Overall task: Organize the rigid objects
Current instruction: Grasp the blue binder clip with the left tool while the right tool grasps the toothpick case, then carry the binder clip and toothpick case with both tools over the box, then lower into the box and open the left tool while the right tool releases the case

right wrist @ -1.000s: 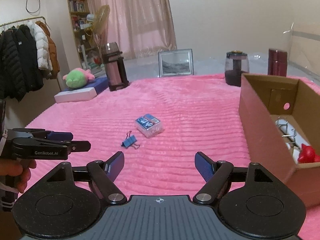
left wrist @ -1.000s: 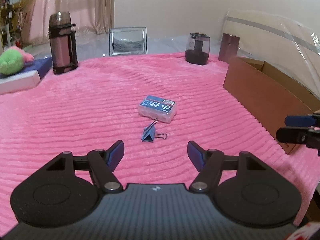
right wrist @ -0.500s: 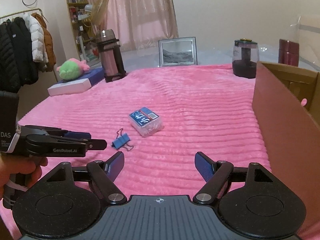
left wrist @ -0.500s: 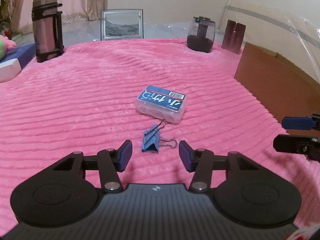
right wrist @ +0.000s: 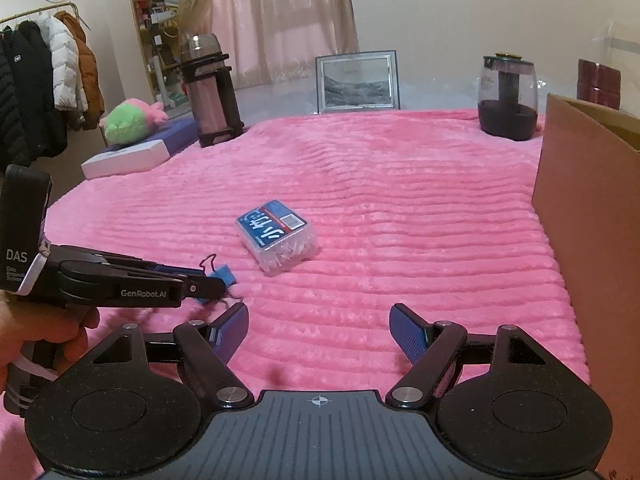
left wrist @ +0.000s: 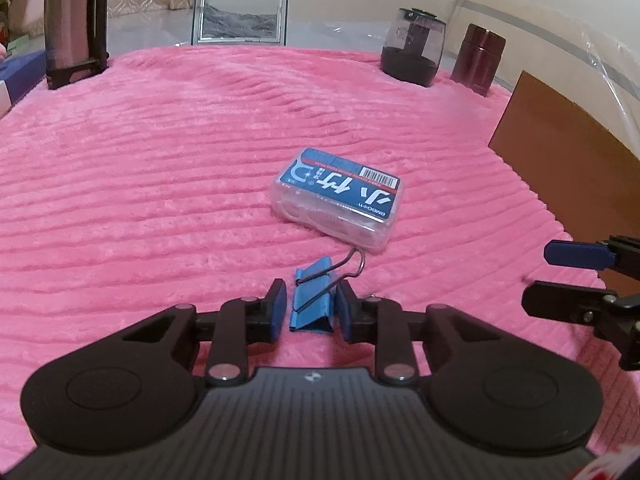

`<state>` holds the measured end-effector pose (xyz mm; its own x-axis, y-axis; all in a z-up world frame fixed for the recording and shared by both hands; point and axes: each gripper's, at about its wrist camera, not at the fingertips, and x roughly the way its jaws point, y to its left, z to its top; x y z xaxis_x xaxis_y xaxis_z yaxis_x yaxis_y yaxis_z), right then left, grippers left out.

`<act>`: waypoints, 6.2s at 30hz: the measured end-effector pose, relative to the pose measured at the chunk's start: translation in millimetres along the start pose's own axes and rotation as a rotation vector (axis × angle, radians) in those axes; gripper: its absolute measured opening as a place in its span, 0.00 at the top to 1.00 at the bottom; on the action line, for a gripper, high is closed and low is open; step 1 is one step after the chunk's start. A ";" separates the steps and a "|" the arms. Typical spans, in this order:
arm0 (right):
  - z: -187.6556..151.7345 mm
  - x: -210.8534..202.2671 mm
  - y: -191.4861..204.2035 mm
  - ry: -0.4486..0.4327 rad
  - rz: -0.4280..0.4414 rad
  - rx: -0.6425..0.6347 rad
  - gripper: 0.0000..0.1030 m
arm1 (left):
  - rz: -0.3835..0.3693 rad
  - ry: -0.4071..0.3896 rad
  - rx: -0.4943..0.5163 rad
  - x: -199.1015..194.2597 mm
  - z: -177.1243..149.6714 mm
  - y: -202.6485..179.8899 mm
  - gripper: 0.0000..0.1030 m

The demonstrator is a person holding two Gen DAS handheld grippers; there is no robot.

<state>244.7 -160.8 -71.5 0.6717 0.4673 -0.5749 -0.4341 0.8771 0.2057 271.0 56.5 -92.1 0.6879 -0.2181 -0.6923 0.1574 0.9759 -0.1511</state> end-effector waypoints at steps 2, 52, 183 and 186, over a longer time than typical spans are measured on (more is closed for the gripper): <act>-0.2 2.4 -0.5 0.002 0.000 0.001 0.28 | 0.000 0.001 0.008 3.0 -0.9 -0.7 0.78; 58.4 141.5 36.6 0.114 0.140 -0.414 0.47 | 0.066 -0.102 -0.004 -41.7 17.5 34.2 0.82; 37.1 -111.5 -236.5 0.384 -0.192 -0.395 0.48 | -0.223 0.278 0.790 105.0 113.9 -388.0 0.82; 38.4 -109.8 -239.0 0.378 -0.201 -0.380 0.48 | -0.217 0.290 0.782 110.0 114.8 -387.7 0.82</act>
<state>297.7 -417.4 -27.2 0.5323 0.1623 -0.8309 -0.5528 0.8099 -0.1959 367.0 -346.4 -28.8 0.3949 -0.2861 -0.8731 0.7806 0.6056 0.1546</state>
